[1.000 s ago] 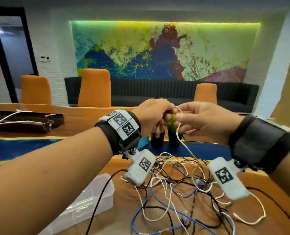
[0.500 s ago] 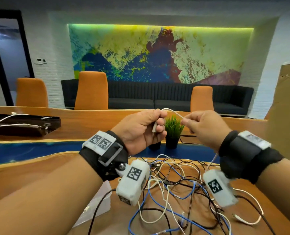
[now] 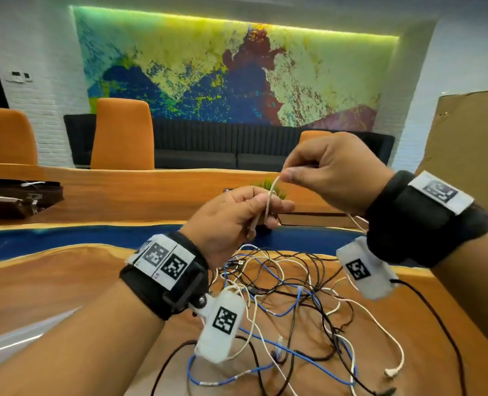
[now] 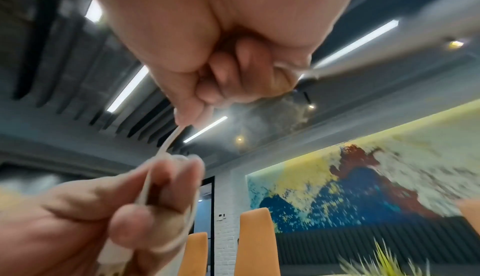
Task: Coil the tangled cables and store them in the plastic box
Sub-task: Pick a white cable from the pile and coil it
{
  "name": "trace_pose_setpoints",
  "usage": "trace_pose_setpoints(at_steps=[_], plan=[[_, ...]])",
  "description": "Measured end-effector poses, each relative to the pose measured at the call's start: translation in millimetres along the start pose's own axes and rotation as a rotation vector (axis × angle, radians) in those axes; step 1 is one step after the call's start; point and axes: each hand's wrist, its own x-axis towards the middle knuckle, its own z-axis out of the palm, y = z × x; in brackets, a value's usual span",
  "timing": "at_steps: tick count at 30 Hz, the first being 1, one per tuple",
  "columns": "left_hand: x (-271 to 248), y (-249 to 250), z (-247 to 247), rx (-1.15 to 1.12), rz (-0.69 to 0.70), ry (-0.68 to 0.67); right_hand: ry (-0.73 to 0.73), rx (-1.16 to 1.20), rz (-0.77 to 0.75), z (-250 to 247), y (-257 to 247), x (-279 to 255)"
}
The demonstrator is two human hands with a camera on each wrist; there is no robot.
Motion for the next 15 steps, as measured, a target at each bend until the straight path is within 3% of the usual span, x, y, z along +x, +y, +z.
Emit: trace_pose_setpoints(at_steps=[4, 10, 12, 15], plan=[[0.7, 11.2, -1.3, -0.179, -0.037, -0.078, 0.081, 0.150, 0.142, 19.8, 20.1, -4.9], [0.8, 12.4, -6.3, -0.308, 0.119, -0.013, -0.144, 0.219, 0.130, 63.4, 25.9, -23.8], [3.9, 7.2, -9.4, -0.202, 0.209, 0.040, -0.233, 0.064, 0.063, 59.1, 22.8, -24.1], [9.8, -3.4, -14.5, 0.142, 0.340, 0.064, -0.266, -0.118, -0.067, 43.1, 12.2, -19.8]])
